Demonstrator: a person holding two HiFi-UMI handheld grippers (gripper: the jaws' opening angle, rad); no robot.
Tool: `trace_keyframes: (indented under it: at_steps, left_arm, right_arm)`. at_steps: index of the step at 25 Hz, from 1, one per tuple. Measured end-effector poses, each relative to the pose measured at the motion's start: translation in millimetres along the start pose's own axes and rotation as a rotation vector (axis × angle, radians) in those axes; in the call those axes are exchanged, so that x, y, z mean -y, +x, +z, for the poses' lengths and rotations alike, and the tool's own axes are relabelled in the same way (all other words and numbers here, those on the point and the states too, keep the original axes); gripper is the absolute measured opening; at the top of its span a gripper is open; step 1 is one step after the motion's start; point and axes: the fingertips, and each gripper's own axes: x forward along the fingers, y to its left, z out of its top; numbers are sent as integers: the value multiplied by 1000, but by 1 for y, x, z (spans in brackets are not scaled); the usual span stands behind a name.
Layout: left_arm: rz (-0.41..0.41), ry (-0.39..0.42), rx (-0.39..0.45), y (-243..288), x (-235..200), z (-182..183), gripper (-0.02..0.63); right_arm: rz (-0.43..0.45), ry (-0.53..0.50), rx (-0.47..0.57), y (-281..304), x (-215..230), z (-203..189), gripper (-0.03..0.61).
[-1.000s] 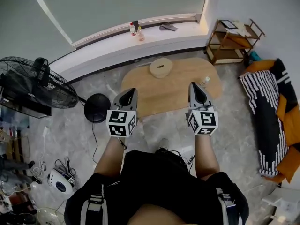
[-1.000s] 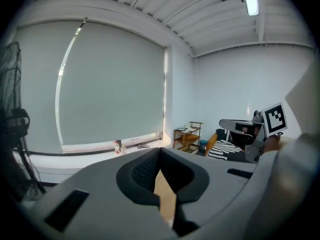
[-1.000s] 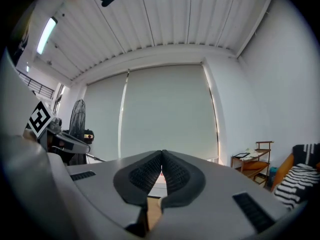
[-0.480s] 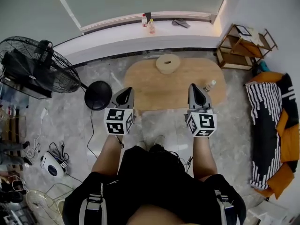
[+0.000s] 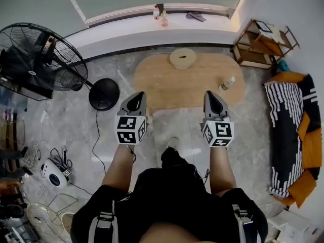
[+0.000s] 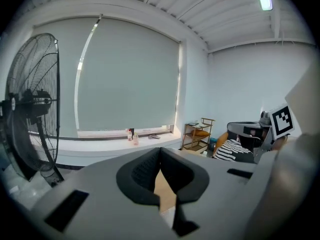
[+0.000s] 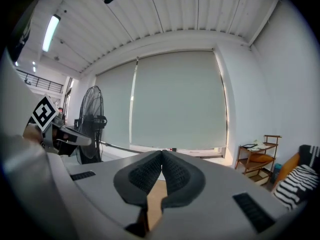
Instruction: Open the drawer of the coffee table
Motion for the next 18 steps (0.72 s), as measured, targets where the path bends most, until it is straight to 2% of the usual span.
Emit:
trace_keyframes:
  at_steps: [5,10,15,18]
  left_arm:
    - [52,-8,-16,-28,-18,-37,21]
    - [57,-56,-71,-41,-17,-81,21]
    - [56,-50,-62,-18,-17,-110,21]
    - [58,-37,-30,7,-26,-144,21]
  right_arm:
    - [-21,43,-35,-22,-17,-37,15]
    - [9,45,-70,-36,-29,-68,15]
    - [43,35,-65,-20,-17,-104,15]
    - [53,22,-45,-1,-15,-147,15]
